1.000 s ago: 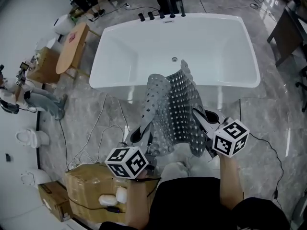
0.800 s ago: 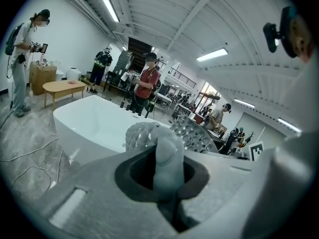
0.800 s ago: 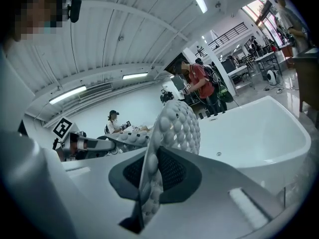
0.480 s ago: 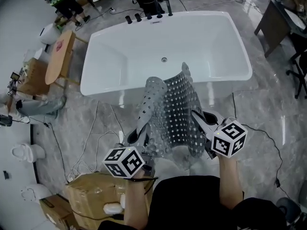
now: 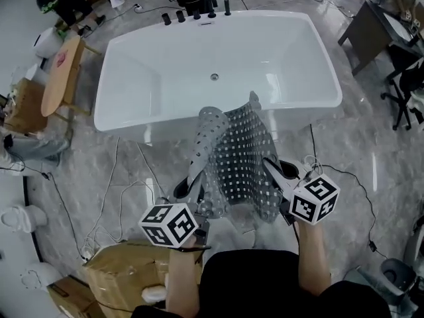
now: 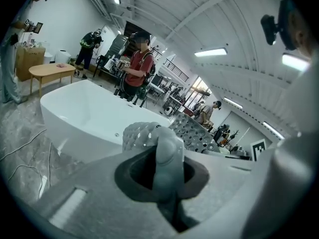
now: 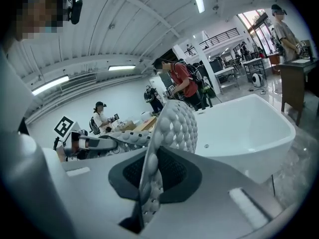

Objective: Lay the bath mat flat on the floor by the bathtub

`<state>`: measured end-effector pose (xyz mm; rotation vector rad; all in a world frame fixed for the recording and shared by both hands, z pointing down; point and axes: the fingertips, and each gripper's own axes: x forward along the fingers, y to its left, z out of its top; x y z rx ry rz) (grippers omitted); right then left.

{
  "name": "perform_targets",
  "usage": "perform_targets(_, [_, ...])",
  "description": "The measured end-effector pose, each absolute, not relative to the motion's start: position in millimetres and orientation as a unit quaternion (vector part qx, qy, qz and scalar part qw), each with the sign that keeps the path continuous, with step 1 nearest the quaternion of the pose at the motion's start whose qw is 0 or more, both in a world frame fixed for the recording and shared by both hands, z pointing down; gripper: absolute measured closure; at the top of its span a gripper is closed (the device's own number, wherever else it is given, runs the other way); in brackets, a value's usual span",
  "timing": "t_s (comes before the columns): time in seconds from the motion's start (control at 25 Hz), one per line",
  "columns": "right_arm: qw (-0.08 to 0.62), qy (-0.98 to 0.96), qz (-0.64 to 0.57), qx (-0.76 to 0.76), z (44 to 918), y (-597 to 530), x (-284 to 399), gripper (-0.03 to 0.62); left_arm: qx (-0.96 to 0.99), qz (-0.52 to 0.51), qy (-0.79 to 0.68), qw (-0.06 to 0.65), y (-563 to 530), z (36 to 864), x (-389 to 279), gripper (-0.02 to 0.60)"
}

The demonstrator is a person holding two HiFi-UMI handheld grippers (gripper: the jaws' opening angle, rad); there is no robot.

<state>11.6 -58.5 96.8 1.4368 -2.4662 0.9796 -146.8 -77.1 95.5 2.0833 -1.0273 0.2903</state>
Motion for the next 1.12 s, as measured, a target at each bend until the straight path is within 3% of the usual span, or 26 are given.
perform_targets(0.64, [0.090, -0.773, 0.406, 0.480, 201, -64, -7, 0.572, 0.797, 0.163, -0.382, 0.440, -91, 207, -154, 0.560])
perform_targets(1.12, [0.114, -0.770, 0.423, 0.463, 288, -84, -8, 0.572, 0.800, 0.194, -0.371, 0.429, -113, 310, -157, 0.560])
